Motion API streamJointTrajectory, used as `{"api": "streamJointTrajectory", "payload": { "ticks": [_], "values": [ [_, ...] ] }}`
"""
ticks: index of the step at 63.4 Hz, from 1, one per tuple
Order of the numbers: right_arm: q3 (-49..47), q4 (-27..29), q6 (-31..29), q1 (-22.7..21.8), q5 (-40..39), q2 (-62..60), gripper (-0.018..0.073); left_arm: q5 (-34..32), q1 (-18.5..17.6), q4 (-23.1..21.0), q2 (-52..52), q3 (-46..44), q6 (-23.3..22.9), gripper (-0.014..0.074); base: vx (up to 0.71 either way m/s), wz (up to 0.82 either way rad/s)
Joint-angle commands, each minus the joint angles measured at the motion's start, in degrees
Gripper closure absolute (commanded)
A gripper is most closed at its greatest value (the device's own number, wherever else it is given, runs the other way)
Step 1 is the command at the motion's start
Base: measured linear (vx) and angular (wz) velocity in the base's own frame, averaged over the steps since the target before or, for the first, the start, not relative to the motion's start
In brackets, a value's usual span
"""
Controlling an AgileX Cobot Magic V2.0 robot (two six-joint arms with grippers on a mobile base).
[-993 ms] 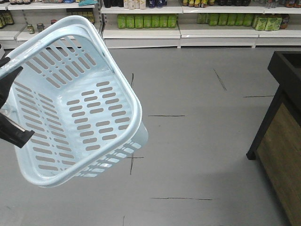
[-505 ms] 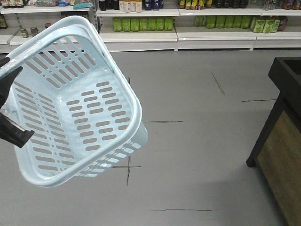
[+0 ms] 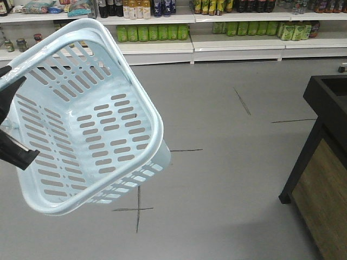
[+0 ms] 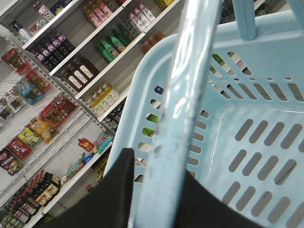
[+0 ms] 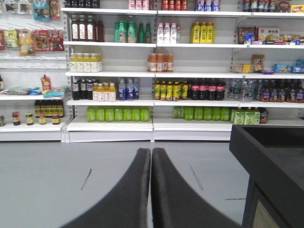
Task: Pick three apples into basket with both arms
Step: 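Drive the base away carrying the basket in the left gripper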
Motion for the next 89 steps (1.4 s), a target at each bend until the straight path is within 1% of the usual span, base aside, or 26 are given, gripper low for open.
{"api": "streamJointTrajectory", "payload": {
  "ticks": [1, 39, 89],
  "values": [
    [0.8, -0.6, -0.3, 0.1, -4.1, -0.6, 0.0568, -1.0, -0.1, 1.6, -0.8, -1.7, -0.4, 0.0604, 0.19, -0.10],
    [0.8, -0.6, -0.3, 0.1, -4.1, -0.6, 0.0568, -1.0, -0.1, 1.6, -0.8, -1.7, -0.4, 0.0604, 0.18, -0.15],
    [0.8, -0.6, -0.3, 0.1, -4.1, -0.6, 0.0568, -1.0, -0.1, 1.6, -0.8, -1.7, -0.4, 0.0604, 0.15, -0.30]
  ]
}}
